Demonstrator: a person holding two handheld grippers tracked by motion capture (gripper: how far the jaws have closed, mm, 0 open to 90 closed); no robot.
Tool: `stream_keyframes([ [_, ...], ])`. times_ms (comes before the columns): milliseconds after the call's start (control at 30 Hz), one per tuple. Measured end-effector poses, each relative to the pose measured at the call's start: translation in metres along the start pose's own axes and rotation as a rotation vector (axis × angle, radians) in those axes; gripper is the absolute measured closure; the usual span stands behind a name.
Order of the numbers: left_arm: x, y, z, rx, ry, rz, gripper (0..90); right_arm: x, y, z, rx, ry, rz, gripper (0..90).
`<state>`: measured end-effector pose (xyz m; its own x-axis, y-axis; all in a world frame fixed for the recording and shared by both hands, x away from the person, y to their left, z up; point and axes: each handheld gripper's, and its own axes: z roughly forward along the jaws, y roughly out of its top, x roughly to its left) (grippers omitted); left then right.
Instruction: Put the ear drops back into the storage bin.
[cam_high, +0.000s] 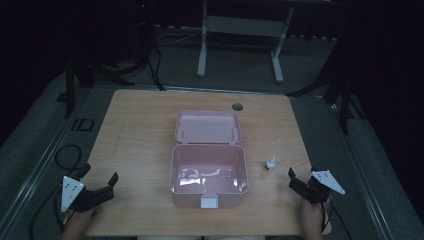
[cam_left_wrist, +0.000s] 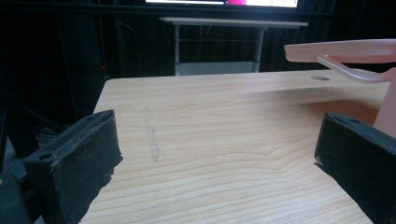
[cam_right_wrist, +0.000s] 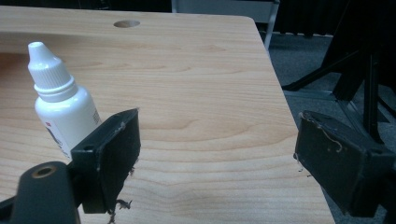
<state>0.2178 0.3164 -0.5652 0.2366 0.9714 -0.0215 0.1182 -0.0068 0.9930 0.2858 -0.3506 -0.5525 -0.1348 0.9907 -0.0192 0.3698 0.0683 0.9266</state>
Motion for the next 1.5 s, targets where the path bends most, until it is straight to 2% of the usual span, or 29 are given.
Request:
stream_keyframes([
  [233,0.000,0.000,0.000,0.000,0.000,0.001,0.4,0.005,0.000,0.001,0.003,-0.011,-0.036,13.9],
  [367,0.000,0.000,0.000,-0.001,-0.001,0.002,0.4,0.005,0.001,0.001,0.009,-0.007,-0.039,13.9],
  [500,-0.001,0.000,0.000,-0.003,-0.003,0.002,0.4,0.006,0.005,0.002,0.057,0.012,-0.057,13.9],
  [567,0.000,0.000,0.000,-0.002,-0.004,0.002,0.4,0.005,0.010,0.001,0.089,0.036,-0.044,13.9],
  [667,0.000,0.000,0.000,-0.001,-0.006,-0.007,0.4,0.005,0.019,0.002,0.204,0.085,-0.049,13.8],
  [800,0.000,0.000,0.000,-0.002,-0.007,-0.007,0.4,0.007,0.021,0.007,0.353,0.119,-0.084,12.9],
  [900,0.000,0.000,0.000,-0.001,-0.006,-0.007,0.4,0.006,0.023,0.009,0.426,0.154,-0.096,12.3],
  [1067,0.000,0.000,0.000,0.000,-0.006,-0.008,0.4,0.004,0.027,0.010,0.508,0.177,-0.123,11.7],
  [1100,0.000,0.000,0.000,0.000,-0.006,-0.008,0.4,0.004,0.027,0.010,0.508,0.177,-0.123,11.7],
  [1133,0.000,0.000,0.000,0.000,-0.006,-0.008,0.4,0.005,0.030,0.009,0.562,0.186,-0.138,11.6],
  [1300,0.000,0.000,0.000,0.000,-0.007,-0.005,0.4,0.008,0.036,0.009,0.698,0.235,-0.160,10.9],
  [1500,0.000,0.000,0.000,0.000,-0.007,-0.006,0.4,0.014,0.046,0.006,0.824,0.274,-0.261,11.0],
])
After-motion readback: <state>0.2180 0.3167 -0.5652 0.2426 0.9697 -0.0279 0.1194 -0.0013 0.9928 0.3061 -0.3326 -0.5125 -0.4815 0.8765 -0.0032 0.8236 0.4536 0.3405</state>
